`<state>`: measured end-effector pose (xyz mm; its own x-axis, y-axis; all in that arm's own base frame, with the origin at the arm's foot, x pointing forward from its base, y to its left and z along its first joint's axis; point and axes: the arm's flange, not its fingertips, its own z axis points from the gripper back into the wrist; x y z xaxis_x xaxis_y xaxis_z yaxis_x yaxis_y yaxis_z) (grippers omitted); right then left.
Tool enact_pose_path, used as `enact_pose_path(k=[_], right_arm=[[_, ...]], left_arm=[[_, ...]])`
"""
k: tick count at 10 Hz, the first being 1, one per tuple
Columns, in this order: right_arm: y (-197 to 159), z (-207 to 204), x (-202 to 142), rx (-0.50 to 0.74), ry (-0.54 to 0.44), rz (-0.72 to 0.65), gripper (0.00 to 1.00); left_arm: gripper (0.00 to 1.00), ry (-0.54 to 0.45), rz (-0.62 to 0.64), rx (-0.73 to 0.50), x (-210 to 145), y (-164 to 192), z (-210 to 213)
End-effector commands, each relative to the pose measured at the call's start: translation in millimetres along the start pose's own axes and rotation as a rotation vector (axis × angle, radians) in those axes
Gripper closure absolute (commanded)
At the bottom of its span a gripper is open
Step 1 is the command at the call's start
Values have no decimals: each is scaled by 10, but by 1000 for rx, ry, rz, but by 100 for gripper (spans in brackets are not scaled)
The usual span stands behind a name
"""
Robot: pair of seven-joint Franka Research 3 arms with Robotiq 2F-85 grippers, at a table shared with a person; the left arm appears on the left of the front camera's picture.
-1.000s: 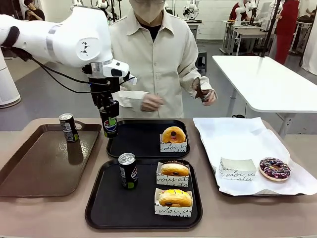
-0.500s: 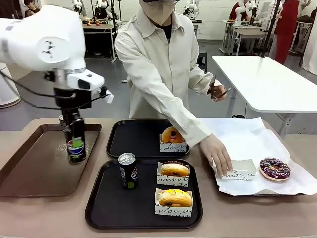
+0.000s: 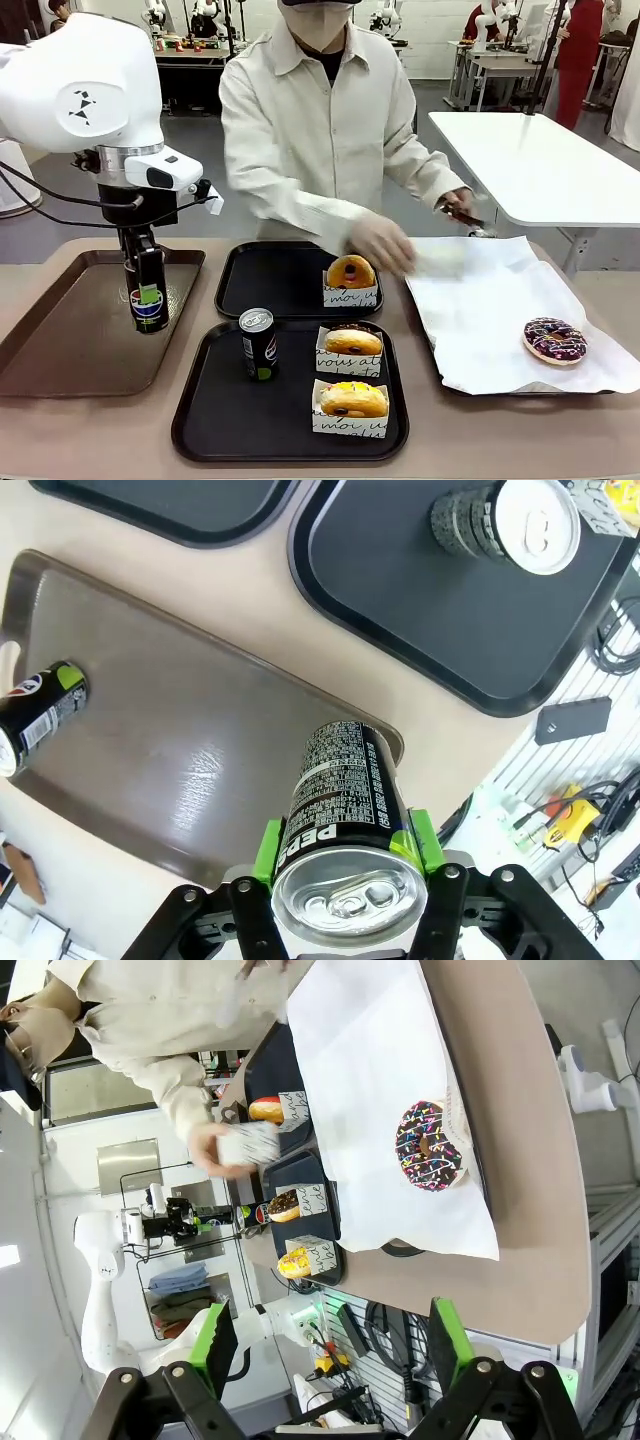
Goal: Set up donuts and drinks on trays.
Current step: Pick up one Pepsi coke from the Handle tray and place it on the Flat Tray without a Pepsi coke.
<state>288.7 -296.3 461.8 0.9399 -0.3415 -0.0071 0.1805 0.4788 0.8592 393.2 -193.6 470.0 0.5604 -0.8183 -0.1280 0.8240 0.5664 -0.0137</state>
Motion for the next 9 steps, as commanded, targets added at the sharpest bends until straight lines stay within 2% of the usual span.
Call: enact_pose_path(k=[1,5,9], right_arm=[[1,17,11,23,-8,9,0],[1,17,11,23,-8,9,0],[1,17,11,23,-8,9,0]], left_arm=[[42,-8,7,24,120,72,100],[42,-49,35,54,467,132,192],[42,-121,77,58,1038,481,199]])
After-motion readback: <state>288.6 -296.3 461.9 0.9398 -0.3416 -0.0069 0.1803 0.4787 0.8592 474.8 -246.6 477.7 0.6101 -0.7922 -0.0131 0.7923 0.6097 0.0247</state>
